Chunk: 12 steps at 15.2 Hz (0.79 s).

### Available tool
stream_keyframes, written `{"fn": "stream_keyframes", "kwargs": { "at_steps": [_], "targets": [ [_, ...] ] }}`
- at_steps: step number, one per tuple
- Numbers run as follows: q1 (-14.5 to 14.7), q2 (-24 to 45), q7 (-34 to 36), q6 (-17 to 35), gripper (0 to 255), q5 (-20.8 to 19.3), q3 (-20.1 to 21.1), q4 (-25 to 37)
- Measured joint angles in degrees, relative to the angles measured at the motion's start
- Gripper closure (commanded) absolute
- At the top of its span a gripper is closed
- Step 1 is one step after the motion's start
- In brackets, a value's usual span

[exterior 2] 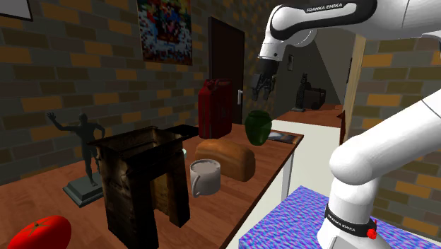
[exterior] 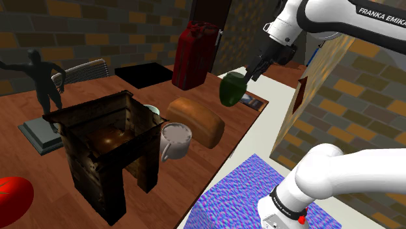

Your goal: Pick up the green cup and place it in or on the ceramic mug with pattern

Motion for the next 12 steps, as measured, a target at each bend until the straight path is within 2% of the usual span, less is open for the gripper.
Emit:
{"fn": "stream_keyframes", "kwargs": {
  "at_steps": [4,7,12],
  "targets": [
    [0.5,2.6,2.1,2.7,0,1.0,1.9,-0.1],
    [0.9,5.9,4.4,7.5,0,2.2,4.0,-1.6],
    [1.6,13.9,8.6,14.5,0,3.5,7.6,-0.5]
  ]
}}
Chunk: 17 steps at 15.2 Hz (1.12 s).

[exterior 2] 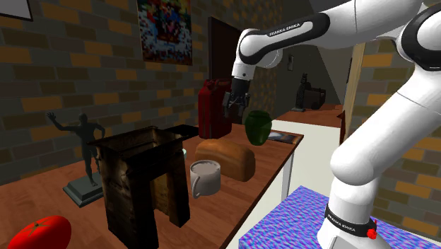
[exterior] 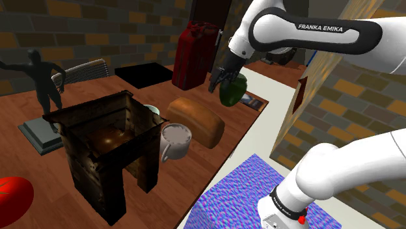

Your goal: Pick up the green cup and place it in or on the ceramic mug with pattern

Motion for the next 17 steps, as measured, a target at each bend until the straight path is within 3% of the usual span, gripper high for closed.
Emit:
{"fn": "stream_keyframes", "kwargs": {
  "at_steps": [8,17],
  "targets": [
    [0.9,14.4,7.8,9.9,0,-0.2,5.8,4.7],
    [2.6,33.2,17.6,17.4,0,-5.5,9.7,15.6]
  ]
}}
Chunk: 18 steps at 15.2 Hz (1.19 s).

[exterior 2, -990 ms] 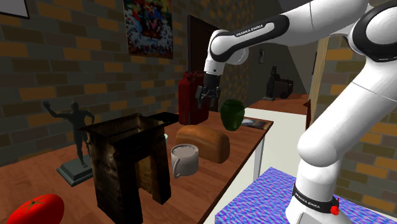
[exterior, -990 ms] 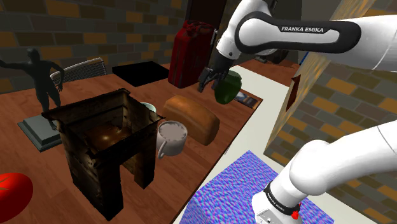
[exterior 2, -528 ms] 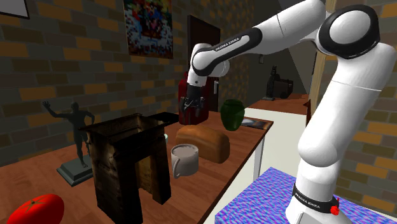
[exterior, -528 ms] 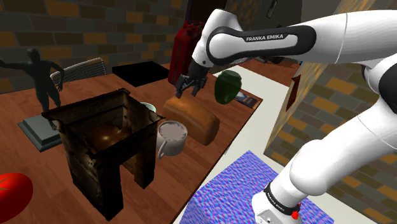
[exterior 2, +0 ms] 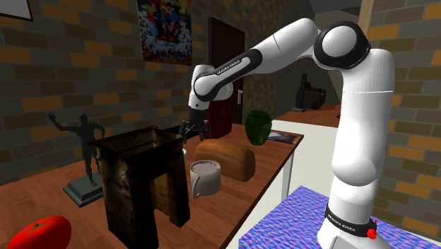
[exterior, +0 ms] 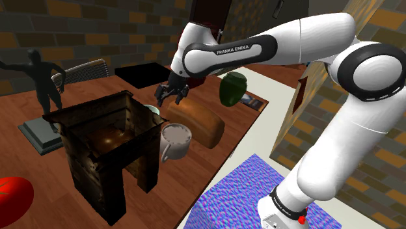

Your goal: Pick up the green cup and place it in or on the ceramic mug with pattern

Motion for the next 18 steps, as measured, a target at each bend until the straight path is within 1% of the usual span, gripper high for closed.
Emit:
{"fn": "stream_keyframes", "kwargs": {
  "at_steps": [3,7,12,18],
  "targets": [
    [1.3,6.9,3.2,1.5,0,-2.5,0.2,5.1],
    [2.2,10.4,4.8,3.2,0,-3.8,0.1,6.8],
    [2.7,13.0,5.4,6.1,0,-4.8,-0.1,6.4],
    [2.8,13.3,5.5,6.6,0,-4.9,-0.2,6.2]
  ]
}}
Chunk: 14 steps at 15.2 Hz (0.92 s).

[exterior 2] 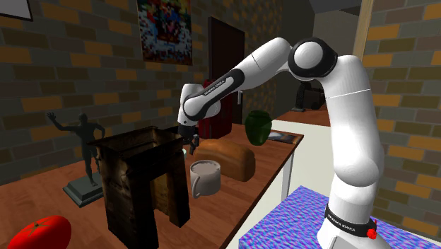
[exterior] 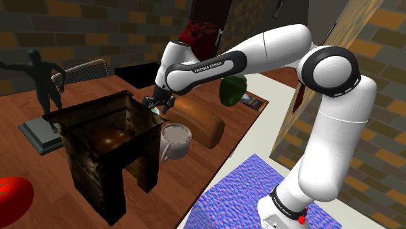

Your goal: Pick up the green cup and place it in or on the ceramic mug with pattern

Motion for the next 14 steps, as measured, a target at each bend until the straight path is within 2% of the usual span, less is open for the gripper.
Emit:
{"fn": "stream_keyframes", "kwargs": {
  "at_steps": [1,11,14],
  "targets": [
    [0.0,0.0,0.0,0.0,255,0.0,0.0,0.0],
    [0.0,0.0,0.0,0.0,255,0.0,0.0,0.0],
    [-0.1,-0.7,-0.1,-1.5,255,0.3,0.1,0.8]
  ]
}}
